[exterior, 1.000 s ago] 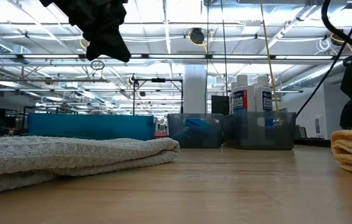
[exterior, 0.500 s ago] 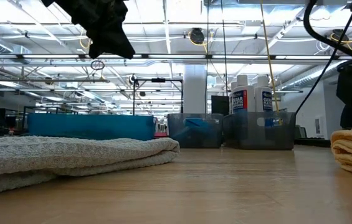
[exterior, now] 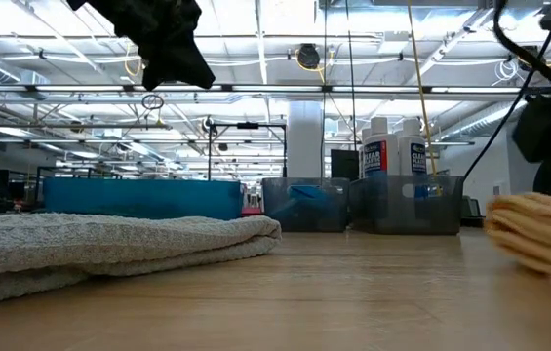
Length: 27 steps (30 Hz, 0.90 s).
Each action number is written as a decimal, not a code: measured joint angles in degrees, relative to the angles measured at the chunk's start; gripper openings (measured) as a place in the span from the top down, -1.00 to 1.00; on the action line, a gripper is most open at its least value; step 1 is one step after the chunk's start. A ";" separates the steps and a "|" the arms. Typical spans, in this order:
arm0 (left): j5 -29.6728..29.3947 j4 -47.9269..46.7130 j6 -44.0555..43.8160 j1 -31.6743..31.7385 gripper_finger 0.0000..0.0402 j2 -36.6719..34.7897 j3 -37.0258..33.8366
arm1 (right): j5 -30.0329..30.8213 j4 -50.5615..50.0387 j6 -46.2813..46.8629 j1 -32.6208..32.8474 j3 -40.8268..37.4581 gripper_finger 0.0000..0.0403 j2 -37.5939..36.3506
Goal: Pick & Place Kitchen Items
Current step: Put the orange microfiber towel into the blue bin
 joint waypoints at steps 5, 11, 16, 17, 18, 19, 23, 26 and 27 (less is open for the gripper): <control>0.04 3.90 0.42 0.00 0.64 0.00 0.00 | 8.85 -22.66 -5.63 -1.21 10.16 0.99 -3.17; 0.04 9.51 0.38 0.02 0.64 0.00 0.00 | 22.67 -46.90 -16.64 -1.16 28.60 1.00 -3.17; 1.23 13.46 1.22 -0.04 0.64 0.48 0.00 | 32.15 -48.16 -31.07 -1.53 35.61 1.00 -3.15; 1.82 14.43 1.67 -0.24 0.62 0.98 0.00 | 33.56 -47.56 -33.45 -1.91 35.93 1.00 -3.09; 2.36 15.15 2.21 -0.42 0.59 1.65 0.00 | 34.82 -46.55 -35.42 -2.49 35.94 1.00 -2.93; 3.12 16.09 2.61 -0.83 0.55 2.62 -0.02 | 35.87 -45.39 -37.11 -3.44 35.94 1.00 -2.68; 5.01 24.26 3.27 -3.85 0.26 8.84 0.00 | 37.39 -42.19 -41.28 -7.32 35.92 1.00 -1.03; 7.63 24.62 3.39 -5.92 -0.02 13.14 3.72 | 37.05 -39.85 -44.56 -10.49 35.92 1.00 0.74; 8.69 22.68 3.43 -6.35 -0.11 14.15 6.03 | 37.01 -39.09 -45.73 -11.57 35.92 1.00 1.28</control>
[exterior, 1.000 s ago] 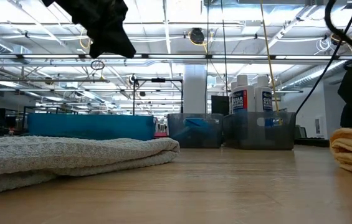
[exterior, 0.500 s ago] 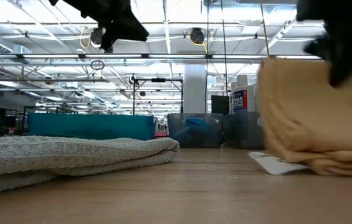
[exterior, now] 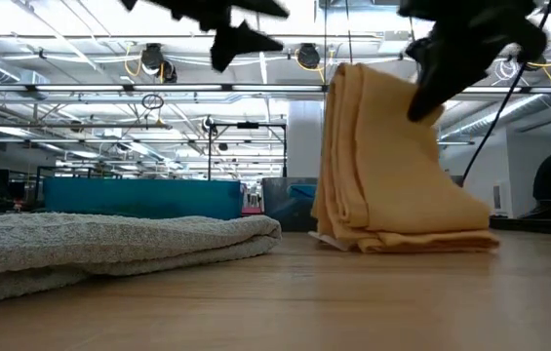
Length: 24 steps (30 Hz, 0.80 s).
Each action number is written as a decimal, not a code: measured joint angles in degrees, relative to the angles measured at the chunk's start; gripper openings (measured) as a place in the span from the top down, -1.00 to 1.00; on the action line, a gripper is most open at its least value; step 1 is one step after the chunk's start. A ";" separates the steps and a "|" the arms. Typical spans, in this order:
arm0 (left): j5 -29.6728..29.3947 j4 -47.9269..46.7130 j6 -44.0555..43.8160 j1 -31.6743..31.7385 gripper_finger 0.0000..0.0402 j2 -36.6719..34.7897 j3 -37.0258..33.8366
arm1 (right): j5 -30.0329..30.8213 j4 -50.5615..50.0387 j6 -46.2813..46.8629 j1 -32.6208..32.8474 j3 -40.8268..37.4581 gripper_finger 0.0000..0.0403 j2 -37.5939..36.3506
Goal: Pick & Place Kitchen Items
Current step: Put the orange microfiber towel into the blue bin
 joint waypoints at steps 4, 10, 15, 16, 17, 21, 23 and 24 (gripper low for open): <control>0.85 -13.00 2.01 -1.62 -0.38 5.42 10.64 | -0.01 2.88 -3.58 -3.50 0.00 1.00 2.18; 1.81 -24.44 6.21 -2.79 -0.49 15.26 22.48 | -0.08 7.09 -6.68 -6.09 0.00 1.00 4.43; 4.35 -26.68 6.44 -1.85 -0.50 21.38 28.56 | -0.24 9.83 -9.03 -6.11 0.00 1.00 5.12; 5.14 -26.42 6.43 -1.68 -0.50 22.19 29.36 | -0.24 9.79 -9.34 -6.09 0.00 1.00 5.10; 5.96 -26.14 6.35 -1.53 -0.50 22.77 30.00 | -0.20 9.95 -9.53 -6.09 0.00 1.00 5.05; 9.35 -26.51 5.90 -1.39 -0.50 25.27 30.51 | -0.08 10.11 -9.70 -6.09 0.00 1.00 5.08; 10.60 -26.45 5.97 -1.39 -0.50 26.55 30.42 | -0.06 10.14 -9.70 -6.09 0.00 1.00 5.06; 11.17 -26.42 5.93 -1.38 -0.50 26.83 30.42 | -0.06 10.20 -9.76 -6.09 0.00 1.00 5.06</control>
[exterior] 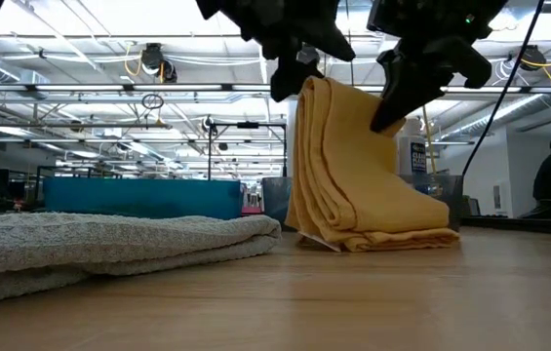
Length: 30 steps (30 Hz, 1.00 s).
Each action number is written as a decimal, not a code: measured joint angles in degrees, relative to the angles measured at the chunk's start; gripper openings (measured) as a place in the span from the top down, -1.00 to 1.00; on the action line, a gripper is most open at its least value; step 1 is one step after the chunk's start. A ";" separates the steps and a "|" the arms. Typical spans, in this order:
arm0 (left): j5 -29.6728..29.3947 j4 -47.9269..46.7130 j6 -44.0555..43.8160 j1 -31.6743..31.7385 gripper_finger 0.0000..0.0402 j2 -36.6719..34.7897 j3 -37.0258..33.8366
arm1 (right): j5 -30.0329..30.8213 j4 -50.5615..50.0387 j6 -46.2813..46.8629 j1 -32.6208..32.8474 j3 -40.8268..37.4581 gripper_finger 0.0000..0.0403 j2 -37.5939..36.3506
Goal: Pick & Place Kitchen Items
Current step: Put the orange microfiber towel into the blue bin
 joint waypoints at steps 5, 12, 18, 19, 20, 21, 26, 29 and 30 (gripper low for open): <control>0.50 -0.08 -1.91 -0.01 -0.50 1.77 0.02 | 0.00 2.69 -1.46 0.07 0.00 1.00 -0.02; -8.70 -0.79 -3.13 0.04 -0.50 2.12 0.00 | 0.00 4.41 -2.50 0.48 0.00 1.00 -0.46; -7.76 -1.33 -1.76 0.25 -0.50 2.12 0.00 | 0.00 4.92 -2.41 0.48 0.00 1.00 -0.46; -7.77 -1.56 -1.63 0.33 -0.50 2.12 0.00 | 0.00 4.90 -2.42 0.48 0.00 1.00 -0.46; -7.67 -1.73 -1.62 0.42 -0.50 2.12 0.00 | 0.00 4.90 -2.45 0.48 0.00 1.00 -0.46; -7.34 -1.97 -1.62 0.55 -0.50 2.12 0.00 | 0.00 4.90 -2.45 0.48 0.00 1.00 -0.46; -4.78 -3.49 0.10 0.83 -0.31 2.12 0.00 | -0.02 4.89 -2.23 0.48 0.00 1.00 -0.46; -4.71 -4.18 0.99 0.79 0.02 2.12 0.00 | -0.04 4.88 -2.29 0.48 0.00 1.00 -0.46; -4.61 -4.38 1.01 0.78 0.16 2.12 0.00 | -0.03 4.89 -2.42 0.48 0.00 1.00 -0.46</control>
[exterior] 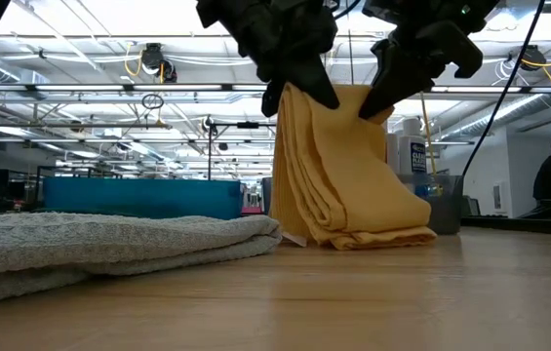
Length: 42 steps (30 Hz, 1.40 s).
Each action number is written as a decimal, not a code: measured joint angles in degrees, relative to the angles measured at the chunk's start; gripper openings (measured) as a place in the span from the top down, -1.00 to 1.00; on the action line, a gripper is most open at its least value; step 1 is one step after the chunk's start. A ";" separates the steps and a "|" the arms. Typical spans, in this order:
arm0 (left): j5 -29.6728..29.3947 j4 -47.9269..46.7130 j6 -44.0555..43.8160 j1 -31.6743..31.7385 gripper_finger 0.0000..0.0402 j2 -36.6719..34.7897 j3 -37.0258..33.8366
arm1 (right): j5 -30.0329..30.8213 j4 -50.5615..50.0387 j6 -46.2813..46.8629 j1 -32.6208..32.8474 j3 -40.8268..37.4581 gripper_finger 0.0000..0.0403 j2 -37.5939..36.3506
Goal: Pick & Place Kitchen Items
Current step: Put the orange microfiber towel into the blue bin
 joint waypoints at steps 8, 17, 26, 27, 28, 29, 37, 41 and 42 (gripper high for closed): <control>1.20 -1.33 0.13 1.31 0.89 -0.02 0.00 | -0.01 0.00 1.30 -0.02 0.02 0.88 0.00; -2.24 -3.72 0.55 2.92 0.92 -4.21 -0.07 | 0.08 -4.23 2.31 0.00 0.02 0.26 -10.71; -15.13 -5.72 -1.13 3.84 0.92 -12.26 -0.09 | 0.94 -4.11 6.58 -0.52 -4.71 -0.15 -25.06; -16.67 -5.69 -1.43 3.66 0.92 -13.43 -0.09 | 1.75 -3.97 6.78 -0.43 -5.83 -0.15 -26.11; -17.99 -5.86 -1.95 3.44 0.92 -14.77 -0.09 | 2.61 -3.75 6.85 -0.40 -6.94 -0.14 -27.05; -19.66 -6.01 -2.56 3.15 0.92 -16.11 -0.38 | 3.41 -3.20 6.83 -0.38 -7.97 -0.13 -28.02; -34.82 -2.35 -14.94 3.16 0.92 -33.06 -16.28 | 8.12 2.40 6.20 -0.45 -16.11 0.01 -32.44; -40.70 7.57 -22.60 2.99 0.92 -44.94 -30.74 | 8.07 7.55 3.29 -0.48 -19.21 0.06 -32.89; -41.66 11.04 -24.46 3.00 0.92 -47.65 -34.13 | 7.71 8.13 2.69 -0.48 -19.59 0.07 -32.94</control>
